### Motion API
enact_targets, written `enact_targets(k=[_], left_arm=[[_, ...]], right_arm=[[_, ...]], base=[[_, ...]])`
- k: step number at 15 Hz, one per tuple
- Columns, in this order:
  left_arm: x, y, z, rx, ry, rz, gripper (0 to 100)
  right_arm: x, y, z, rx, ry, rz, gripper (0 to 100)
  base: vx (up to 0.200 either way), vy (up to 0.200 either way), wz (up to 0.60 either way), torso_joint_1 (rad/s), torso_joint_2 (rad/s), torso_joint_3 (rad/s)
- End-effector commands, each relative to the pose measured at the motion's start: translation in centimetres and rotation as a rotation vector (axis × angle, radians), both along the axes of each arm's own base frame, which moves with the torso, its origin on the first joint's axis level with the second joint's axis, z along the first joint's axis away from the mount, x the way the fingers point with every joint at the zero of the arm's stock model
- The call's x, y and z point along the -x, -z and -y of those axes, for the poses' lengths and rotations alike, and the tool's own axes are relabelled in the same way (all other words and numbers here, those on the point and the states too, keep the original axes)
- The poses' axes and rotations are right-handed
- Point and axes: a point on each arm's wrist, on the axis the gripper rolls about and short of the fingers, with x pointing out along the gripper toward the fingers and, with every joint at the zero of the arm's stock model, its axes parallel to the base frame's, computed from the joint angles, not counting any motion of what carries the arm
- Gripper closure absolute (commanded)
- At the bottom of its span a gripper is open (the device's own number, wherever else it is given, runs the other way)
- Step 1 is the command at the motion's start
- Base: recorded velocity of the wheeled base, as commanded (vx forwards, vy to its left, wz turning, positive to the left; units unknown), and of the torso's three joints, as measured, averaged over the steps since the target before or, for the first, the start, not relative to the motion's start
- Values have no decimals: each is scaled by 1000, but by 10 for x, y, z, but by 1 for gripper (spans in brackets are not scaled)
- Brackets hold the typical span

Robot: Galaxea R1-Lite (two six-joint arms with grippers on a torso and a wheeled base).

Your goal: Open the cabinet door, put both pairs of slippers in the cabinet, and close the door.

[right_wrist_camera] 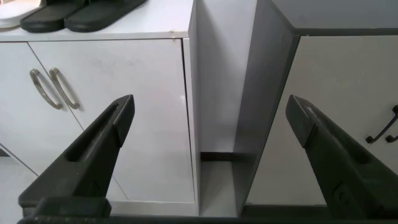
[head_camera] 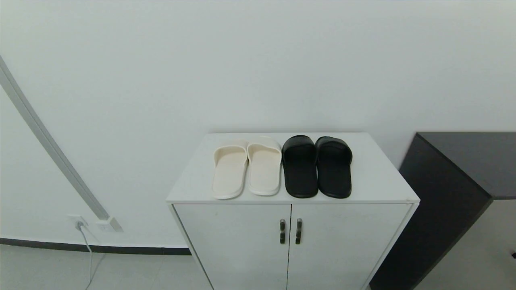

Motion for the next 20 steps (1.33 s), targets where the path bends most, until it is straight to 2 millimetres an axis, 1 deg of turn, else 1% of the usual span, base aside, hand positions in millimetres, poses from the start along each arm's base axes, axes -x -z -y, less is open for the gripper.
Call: enact_targets(k=[1, 9, 10, 11, 12, 13, 15, 16, 17, 18, 19, 20], left_arm=[[0, 0, 0, 0, 0, -1, 100], [0, 0, 0, 0, 0, -1, 100], [0, 0, 0, -1, 0, -1, 100], [0, 0, 0, -1, 0, -1, 100], [0, 0, 0, -3, 0, -1, 100], [0, 0, 0, -4, 0, -1, 100], [0, 0, 0, -1, 0, -1, 100], [0, 0, 0, -3, 0, -1, 100], [0, 0, 0, -1, 0, -1, 100], [0, 0, 0, -1, 0, -1, 100], [0, 0, 0, -1, 0, -1, 100], [0, 0, 0, -1, 0, -1, 100]], right_arm=[[0, 0, 0, 1, 0, -1, 0], [0, -1, 0, 10, 3, 0, 0], [3, -15, 0, 31, 9, 46, 0], [8, -65, 0, -44, 1, 86, 0], [0, -74, 0, -68, -8, -2, 0], [-7, -72, 0, -18, -25, -57, 0], [-15, -66, -1, -14, -57, -125, 0], [-25, -66, -2, -21, -93, -185, 0], [-33, -72, -2, -25, -102, -198, 0], [-45, -79, -2, -32, -109, -211, 0], [-51, -81, -3, -34, -112, -215, 0], [-69, -89, -4, -59, -132, -232, 0]], base=[[0, 0, 0, 0, 0, 0], [0, 0, 0, 0, 0, 0], [0, 0, 0, 0, 0, 0], [0, 0, 0, 0, 0, 0], [0, 0, 0, 0, 0, 0], [0, 0, 0, 0, 0, 0], [0, 0, 0, 0, 0, 0], [0, 0, 0, 0, 0, 0], [0, 0, 0, 0, 0, 0], [0, 0, 0, 0, 0, 0], [0, 0, 0, 0, 0, 0], [0, 0, 0, 0, 0, 0]])
